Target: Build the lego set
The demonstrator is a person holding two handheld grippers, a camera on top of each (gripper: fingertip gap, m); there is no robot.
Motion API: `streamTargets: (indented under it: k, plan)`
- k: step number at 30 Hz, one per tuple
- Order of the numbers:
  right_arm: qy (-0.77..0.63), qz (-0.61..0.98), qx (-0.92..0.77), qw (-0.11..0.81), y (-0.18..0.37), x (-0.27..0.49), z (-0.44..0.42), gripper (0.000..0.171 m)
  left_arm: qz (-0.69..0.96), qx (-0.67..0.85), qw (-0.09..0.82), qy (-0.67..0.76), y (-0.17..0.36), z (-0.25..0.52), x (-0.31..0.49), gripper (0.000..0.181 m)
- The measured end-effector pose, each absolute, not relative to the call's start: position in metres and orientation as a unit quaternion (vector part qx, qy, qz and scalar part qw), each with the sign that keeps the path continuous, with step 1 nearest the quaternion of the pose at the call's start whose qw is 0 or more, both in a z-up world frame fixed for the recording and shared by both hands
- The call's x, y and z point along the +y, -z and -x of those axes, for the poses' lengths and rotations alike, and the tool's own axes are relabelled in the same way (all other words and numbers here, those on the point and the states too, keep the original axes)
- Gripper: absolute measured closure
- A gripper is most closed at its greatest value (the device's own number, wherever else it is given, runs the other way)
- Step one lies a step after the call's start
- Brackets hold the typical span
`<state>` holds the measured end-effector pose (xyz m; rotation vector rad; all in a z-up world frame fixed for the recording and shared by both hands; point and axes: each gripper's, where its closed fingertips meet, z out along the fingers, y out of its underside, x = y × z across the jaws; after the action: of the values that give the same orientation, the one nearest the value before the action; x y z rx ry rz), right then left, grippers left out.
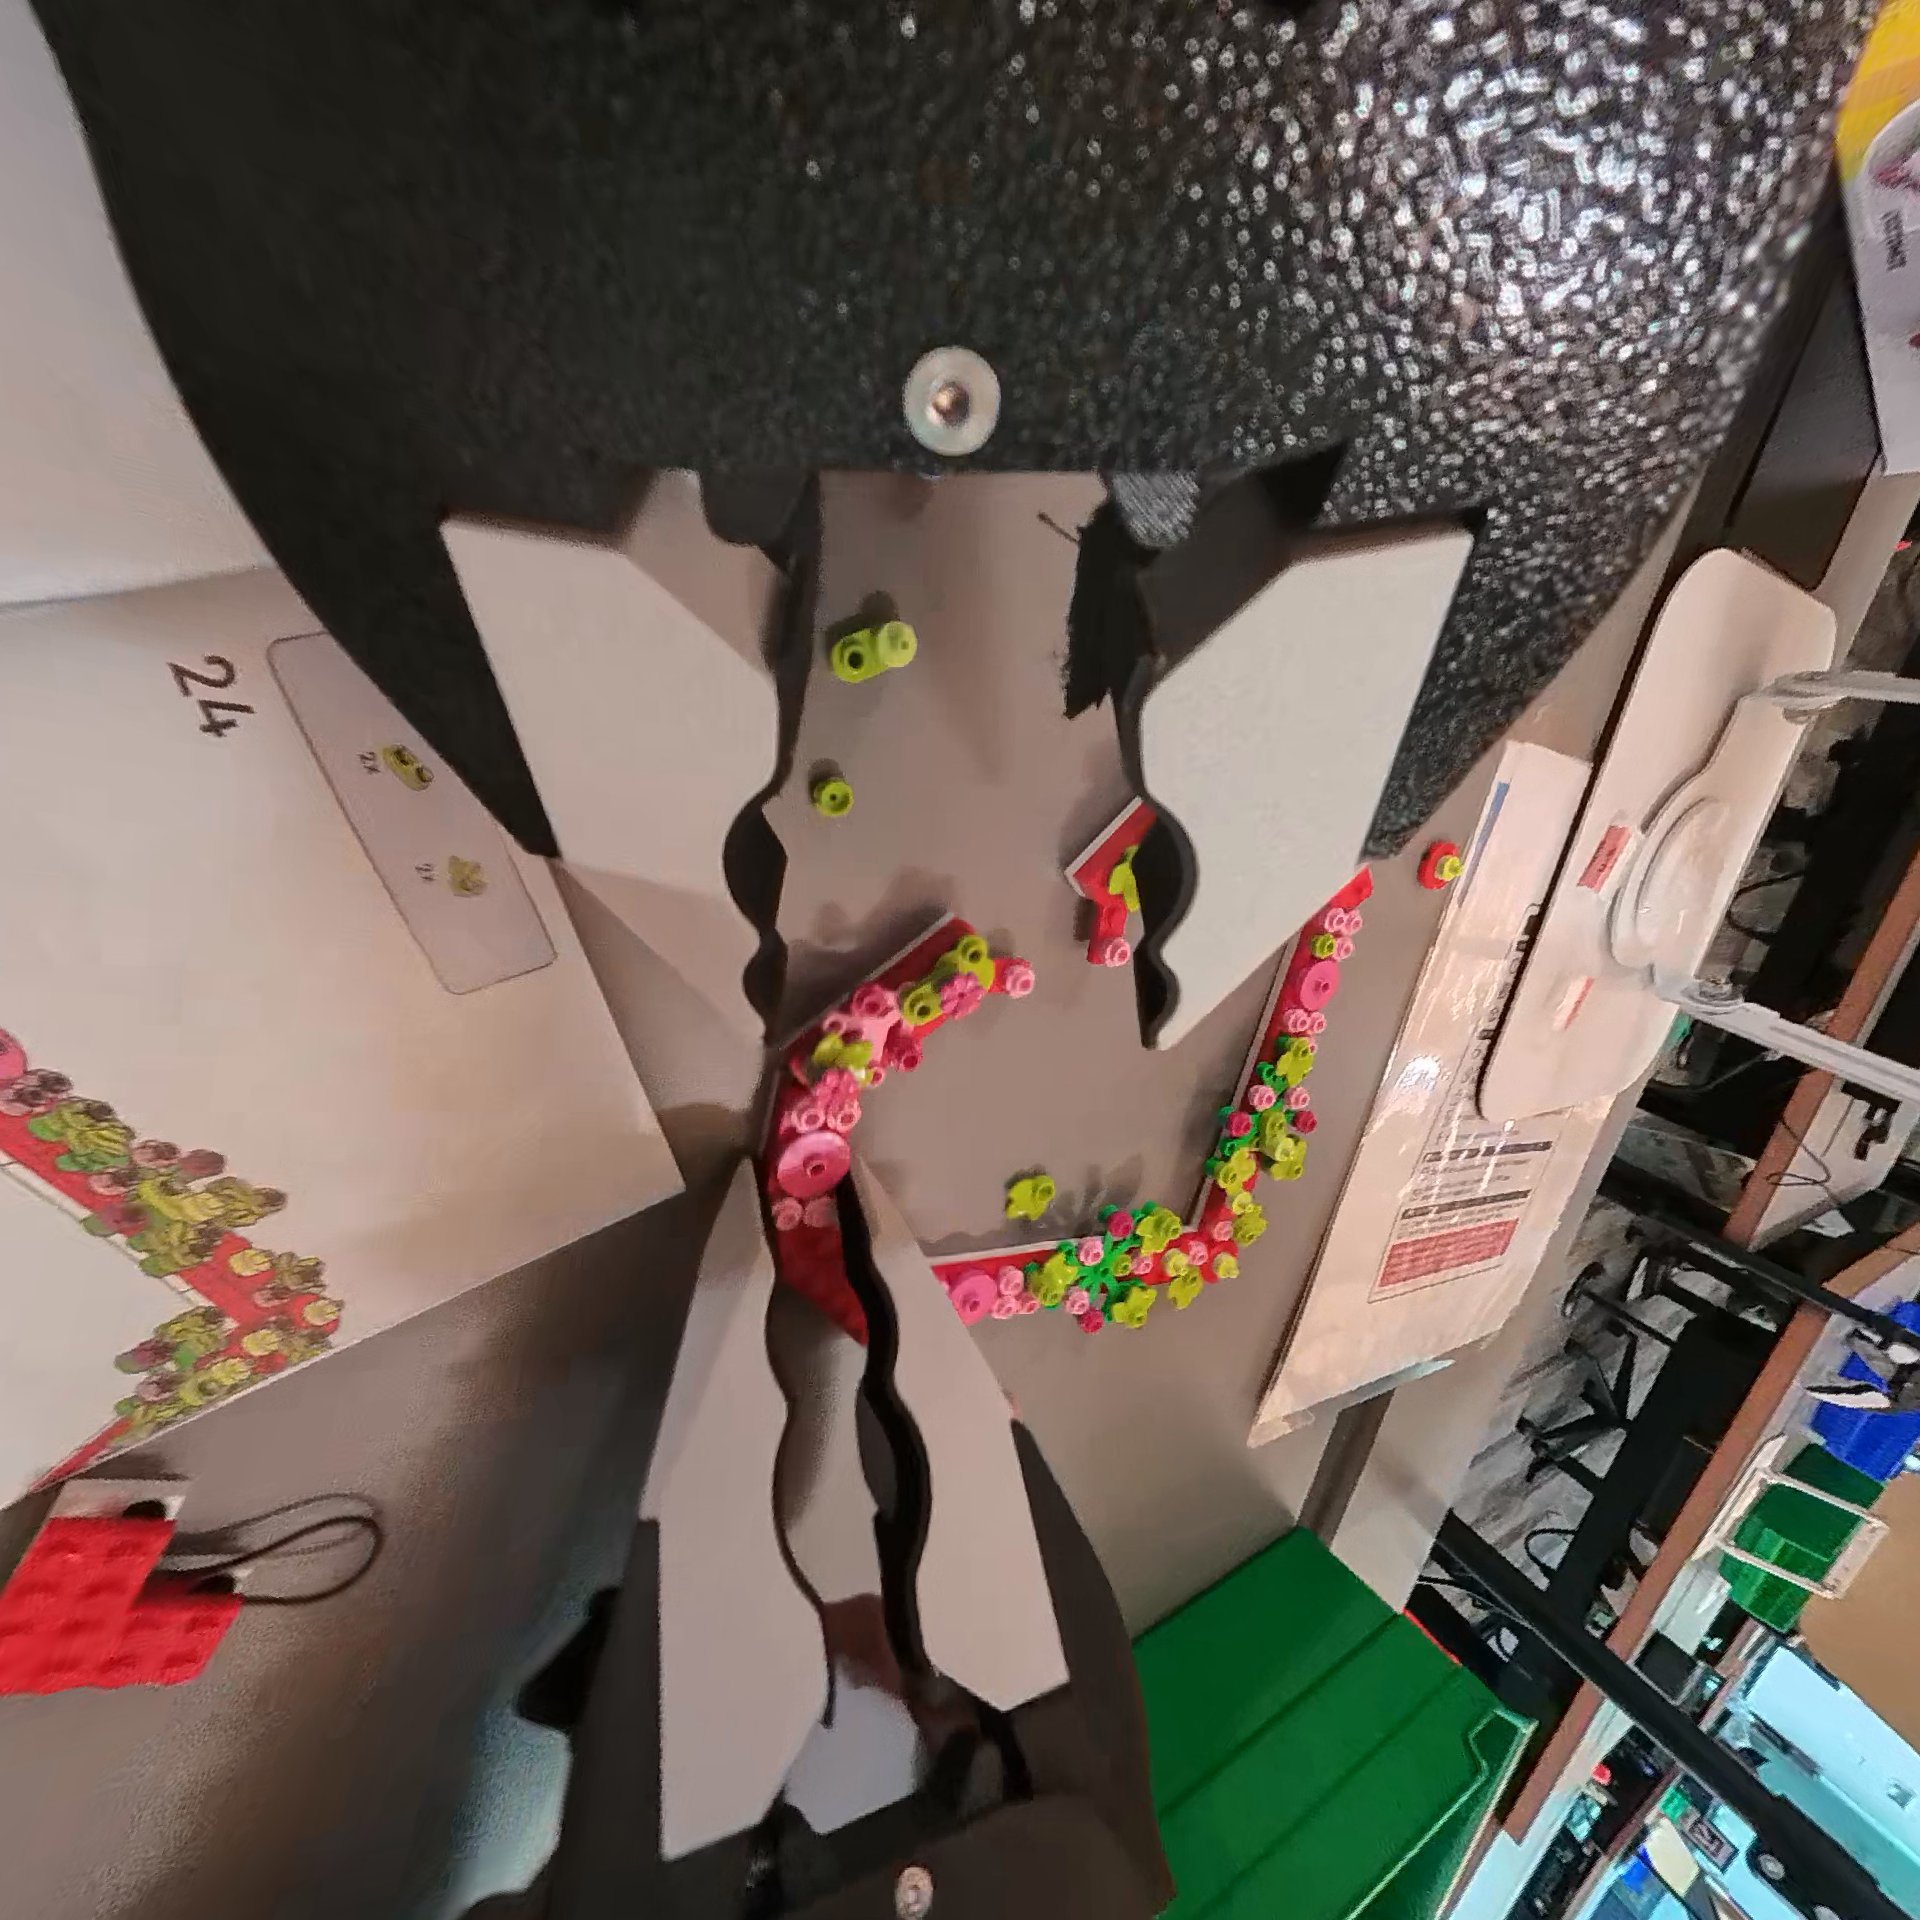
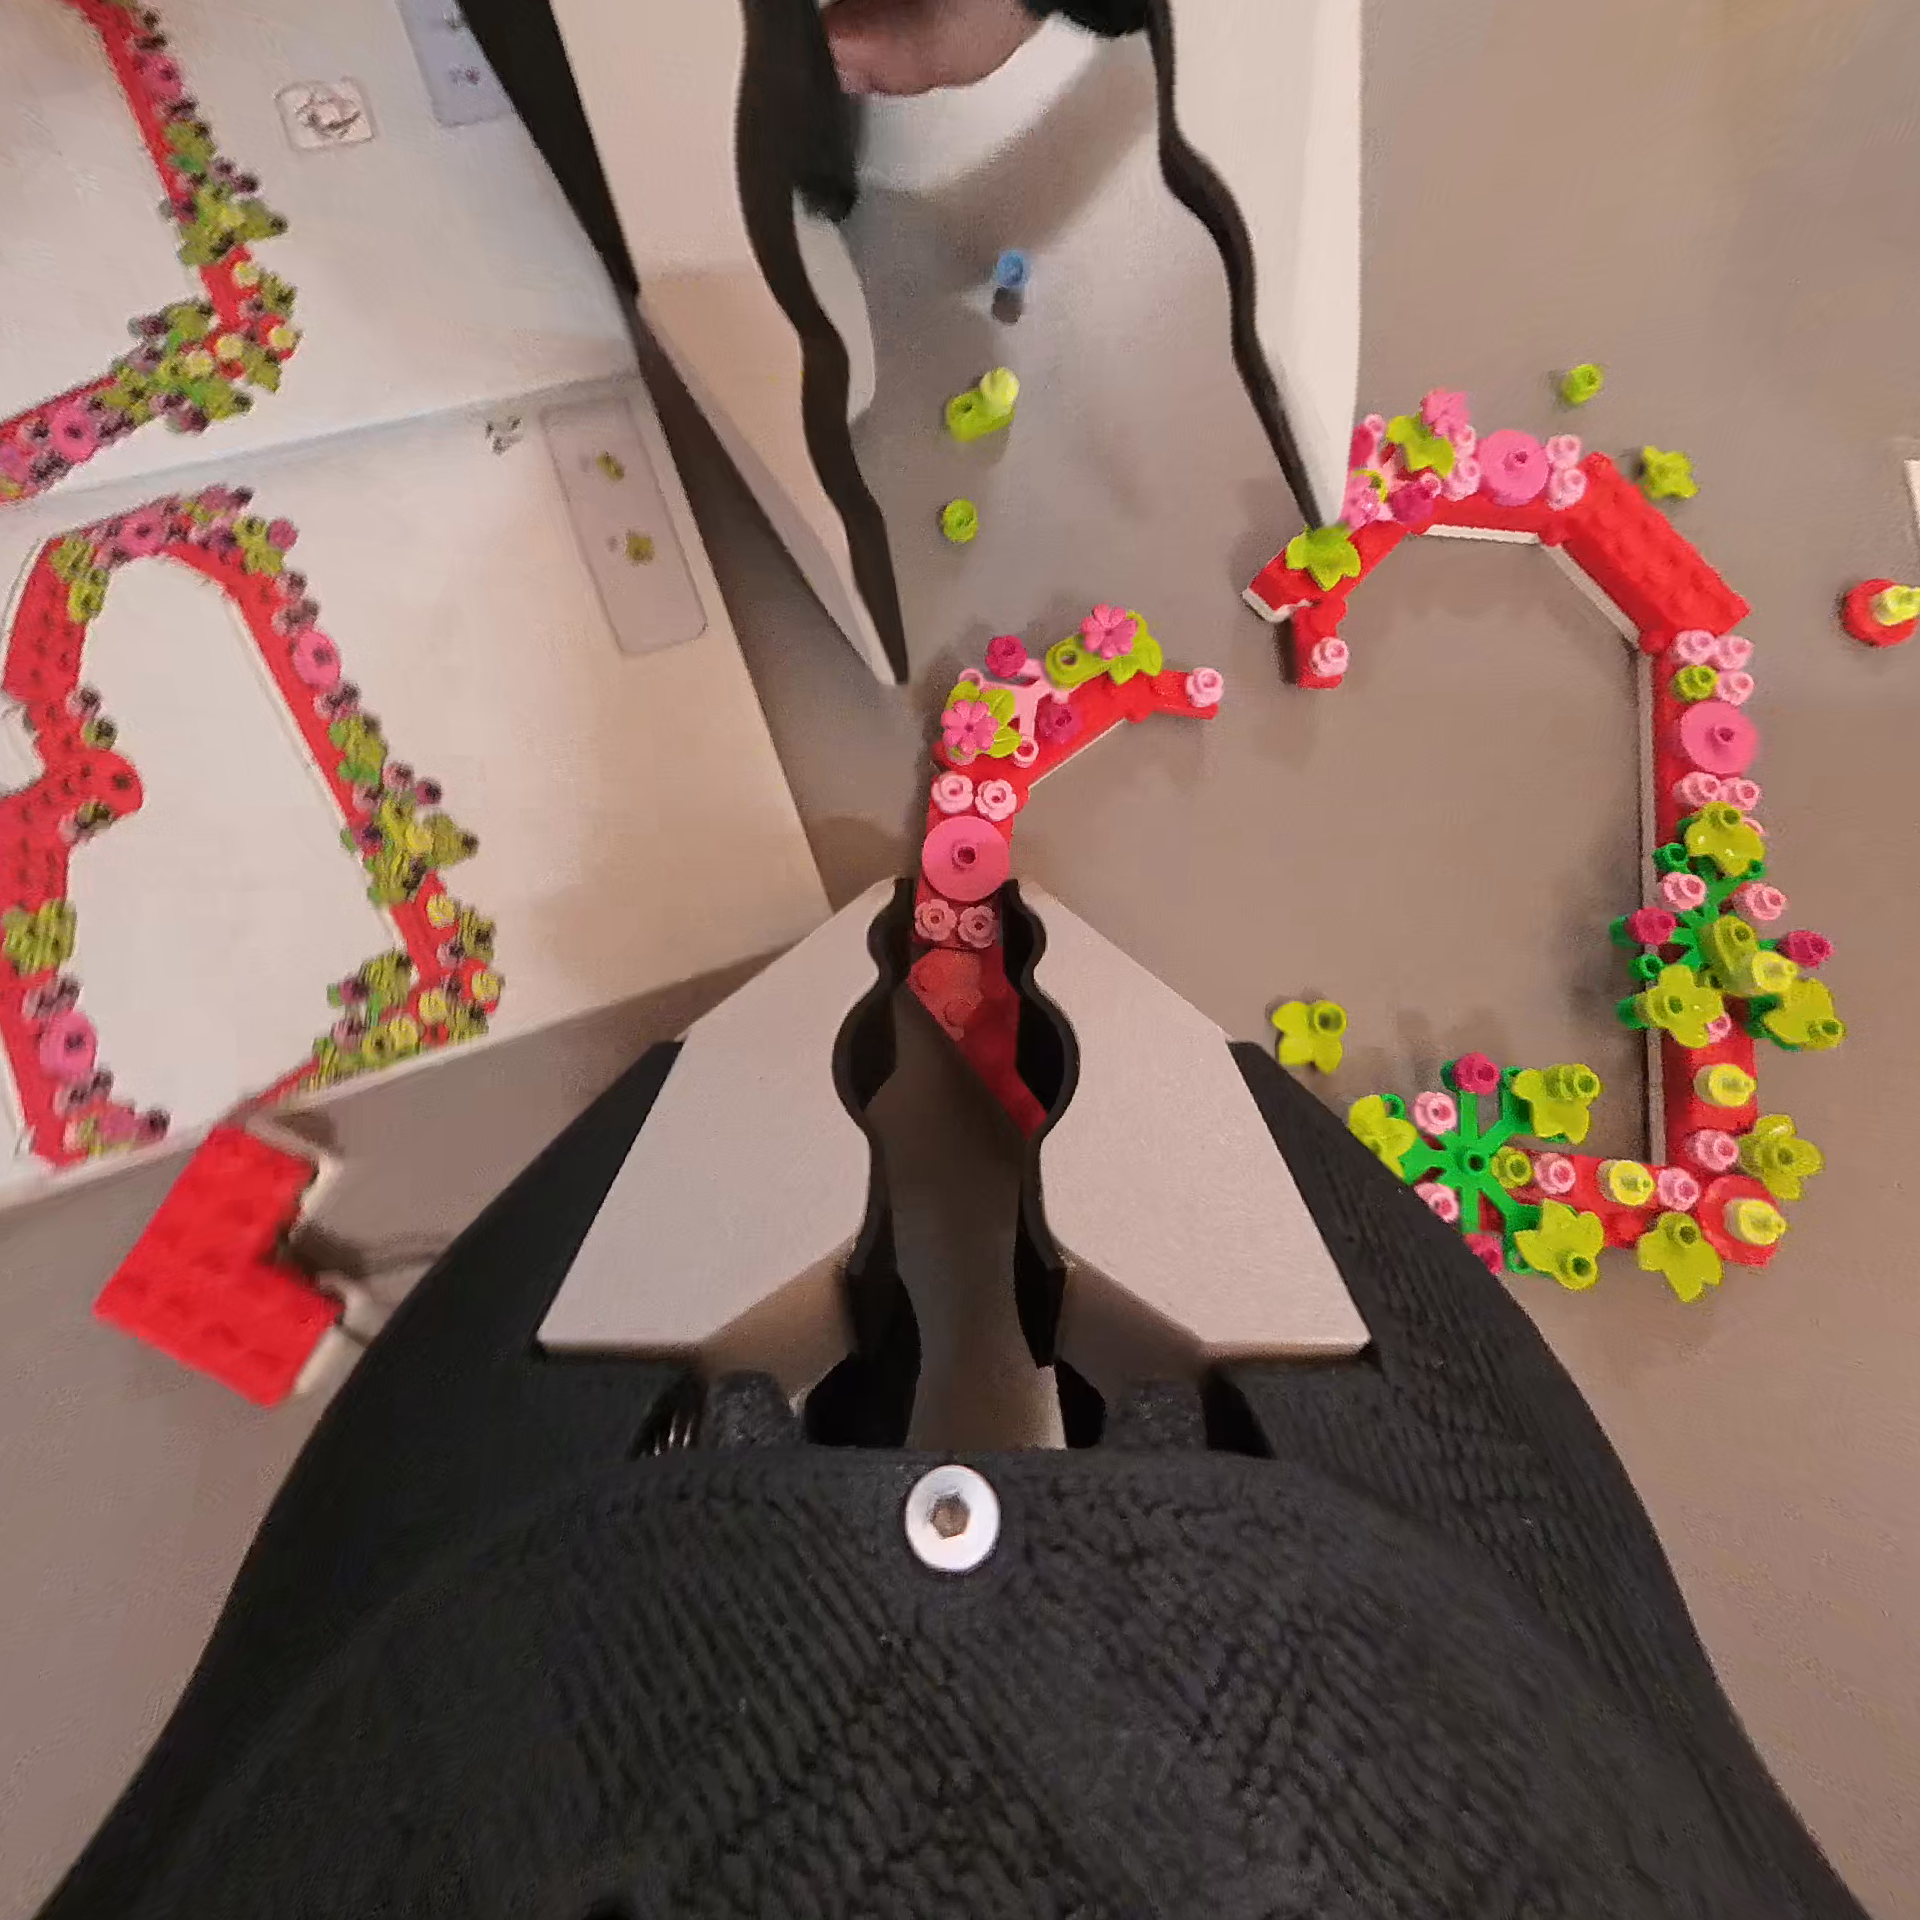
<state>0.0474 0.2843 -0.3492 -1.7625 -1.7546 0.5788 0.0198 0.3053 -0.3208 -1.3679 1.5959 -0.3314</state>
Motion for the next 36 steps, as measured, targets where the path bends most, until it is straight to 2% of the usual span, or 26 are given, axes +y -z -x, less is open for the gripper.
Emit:
streamTargets:
  k: [8,12,19,24,27,36]
  plan:
    - [-0.219,0.61,-0.725,0.233,0.349,0.284,-0.091,0.151,0.543,0.675,0.472,0.164,0.32,-0.031,0.293,0.121]
    - [-0.261,0.631,-0.685,0.255,0.338,0.283,-0.085,0.142,0.505,0.722,0.446,0.159,0.319,-0.049,0.286,0.124]
    - [-0.254,0.625,-0.693,0.252,0.346,0.279,-0.084,0.149,0.461,0.794,0.358,0.171,0.341,-0.073,0.288,0.131]
    - [-0.257,0.624,-0.697,0.241,0.348,0.281,-0.084,0.156,0.461,0.792,0.333,0.221,0.345,-0.076,0.287,0.144]
    - [-0.254,0.624,-0.699,0.242,0.348,0.282,-0.082,0.156,0.454,0.804,0.33,0.196,0.347,-0.072,0.289,0.157]
    - [-0.186,0.597,-0.725,0.291,0.348,0.284,-0.083,0.156,0.474,0.797,0.326,0.183,0.347,-0.071,0.288,0.16]
